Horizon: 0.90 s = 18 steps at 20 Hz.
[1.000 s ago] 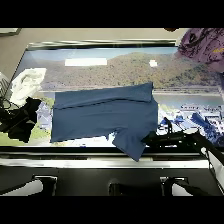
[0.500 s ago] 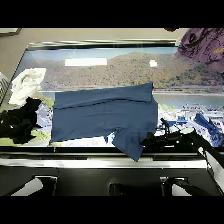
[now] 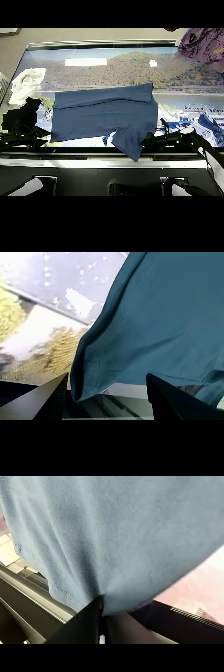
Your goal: Fold the clothes and pants, and hang the long-sleeved shirts on hangers.
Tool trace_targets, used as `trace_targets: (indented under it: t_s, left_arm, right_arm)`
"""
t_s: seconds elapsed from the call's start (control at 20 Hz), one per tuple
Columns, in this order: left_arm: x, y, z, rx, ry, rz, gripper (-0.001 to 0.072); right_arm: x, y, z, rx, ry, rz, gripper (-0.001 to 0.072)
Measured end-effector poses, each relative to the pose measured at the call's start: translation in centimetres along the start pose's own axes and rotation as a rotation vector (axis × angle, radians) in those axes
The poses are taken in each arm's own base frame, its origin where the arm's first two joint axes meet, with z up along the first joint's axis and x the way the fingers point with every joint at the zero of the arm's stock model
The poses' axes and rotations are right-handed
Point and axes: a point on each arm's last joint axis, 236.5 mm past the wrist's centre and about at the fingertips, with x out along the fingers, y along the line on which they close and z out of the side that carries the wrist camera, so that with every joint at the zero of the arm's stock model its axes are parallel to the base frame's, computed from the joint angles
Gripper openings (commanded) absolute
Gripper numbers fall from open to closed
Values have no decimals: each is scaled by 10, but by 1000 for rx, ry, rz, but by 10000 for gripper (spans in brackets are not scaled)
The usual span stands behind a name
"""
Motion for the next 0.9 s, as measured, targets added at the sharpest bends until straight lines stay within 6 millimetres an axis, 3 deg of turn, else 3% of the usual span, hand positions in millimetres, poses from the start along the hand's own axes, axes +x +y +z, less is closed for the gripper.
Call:
trace_targets:
  t_s: [0.25, 0.35, 0.45, 0.5, 0.55, 0.9]
  left_arm:
    - [14, 1, -9, -21, 59, -13, 510]
    - [16, 4, -9, -27, 61, -6, 286]
    - [18, 8, -6, -28, 52, 7, 246]
    - [19, 8, -4, -32, 47, 6, 173]
    - [20, 9, -4, -34, 45, 7, 20]
    - [8, -2, -4, -19, 29, 5, 17]
  right_arm:
    - [0, 1, -3, 5, 11, 5, 27]
    - [0, 1, -3, 6, 12, 6, 27]
    - [0, 2, -3, 6, 15, 7, 27]
    - [0, 2, -4, 5, 17, 9, 26]
    - [-1, 3, -4, 2, 15, 9, 26]
    - [-25, 19, -5, -101, -55, -28, 25]
